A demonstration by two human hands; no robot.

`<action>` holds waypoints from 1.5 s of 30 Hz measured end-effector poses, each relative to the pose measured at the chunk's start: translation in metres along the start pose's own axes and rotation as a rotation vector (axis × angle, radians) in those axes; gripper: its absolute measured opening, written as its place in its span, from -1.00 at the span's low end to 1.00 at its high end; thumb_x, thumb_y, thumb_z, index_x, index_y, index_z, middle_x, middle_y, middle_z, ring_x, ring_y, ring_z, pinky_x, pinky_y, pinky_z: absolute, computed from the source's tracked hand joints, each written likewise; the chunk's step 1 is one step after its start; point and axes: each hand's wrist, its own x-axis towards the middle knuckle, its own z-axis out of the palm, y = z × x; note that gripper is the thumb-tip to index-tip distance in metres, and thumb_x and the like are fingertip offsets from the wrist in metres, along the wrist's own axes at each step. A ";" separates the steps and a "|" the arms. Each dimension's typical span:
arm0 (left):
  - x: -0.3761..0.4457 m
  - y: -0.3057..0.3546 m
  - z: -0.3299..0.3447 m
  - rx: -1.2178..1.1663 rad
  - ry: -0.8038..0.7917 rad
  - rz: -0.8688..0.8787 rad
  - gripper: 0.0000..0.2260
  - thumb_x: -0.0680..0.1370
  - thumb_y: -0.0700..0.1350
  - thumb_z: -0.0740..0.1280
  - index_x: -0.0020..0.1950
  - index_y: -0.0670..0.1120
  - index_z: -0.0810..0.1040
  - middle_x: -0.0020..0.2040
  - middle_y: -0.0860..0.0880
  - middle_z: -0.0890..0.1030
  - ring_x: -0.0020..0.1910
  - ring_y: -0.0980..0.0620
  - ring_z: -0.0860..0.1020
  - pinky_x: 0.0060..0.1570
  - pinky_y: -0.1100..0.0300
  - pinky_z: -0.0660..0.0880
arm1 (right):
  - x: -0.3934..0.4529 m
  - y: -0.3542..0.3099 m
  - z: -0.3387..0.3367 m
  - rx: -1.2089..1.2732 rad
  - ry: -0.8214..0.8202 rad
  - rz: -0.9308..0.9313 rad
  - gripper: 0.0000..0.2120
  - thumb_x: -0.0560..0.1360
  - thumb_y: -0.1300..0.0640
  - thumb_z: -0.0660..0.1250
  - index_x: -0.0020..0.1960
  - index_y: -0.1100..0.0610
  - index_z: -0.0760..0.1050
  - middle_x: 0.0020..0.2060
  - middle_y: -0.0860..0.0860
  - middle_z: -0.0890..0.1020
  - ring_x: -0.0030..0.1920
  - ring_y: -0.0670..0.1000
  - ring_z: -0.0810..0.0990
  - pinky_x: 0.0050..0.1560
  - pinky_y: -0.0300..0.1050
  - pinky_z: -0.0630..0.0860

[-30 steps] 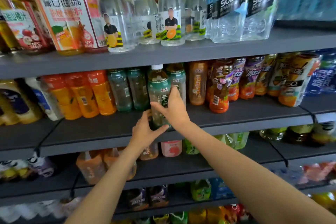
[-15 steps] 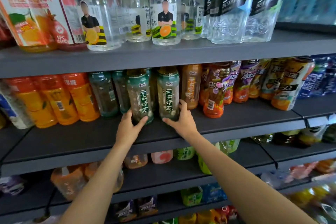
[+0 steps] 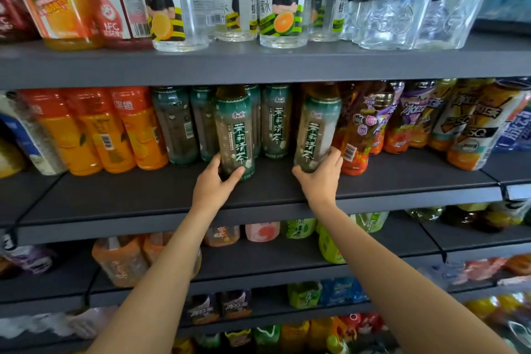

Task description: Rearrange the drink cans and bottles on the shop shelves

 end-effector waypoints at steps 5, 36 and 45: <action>0.000 0.006 0.007 0.082 -0.057 0.027 -0.38 0.54 0.13 0.26 0.51 -0.08 0.14 0.44 -0.05 0.33 0.39 -0.06 0.32 0.28 0.06 0.32 | -0.001 0.001 0.003 -0.064 -0.195 -0.153 -0.39 0.35 0.09 0.51 0.27 0.18 0.29 0.19 0.08 0.45 0.20 0.07 0.44 0.17 -0.04 0.44; -0.110 0.167 0.240 0.006 0.382 0.431 -0.75 0.45 -0.37 0.25 0.11 -0.22 0.44 -0.04 -0.05 0.41 -0.04 -0.11 0.48 -0.04 -0.02 0.44 | 0.083 0.125 -0.314 -0.250 -0.432 -0.055 -0.49 0.48 0.23 0.37 0.36 0.23 0.26 0.20 0.10 0.43 0.11 0.10 0.52 -0.01 -0.21 0.40; -0.150 0.270 0.406 0.002 0.179 0.574 -0.75 0.42 -0.38 0.27 0.08 -0.19 0.45 -0.07 -0.07 0.47 -0.15 -0.11 0.53 -0.15 -0.06 0.49 | 0.147 0.250 -0.518 -0.222 -0.102 0.300 -0.52 0.39 0.11 0.44 0.20 0.32 0.40 0.00 0.18 0.57 0.05 0.15 0.53 0.17 0.08 0.43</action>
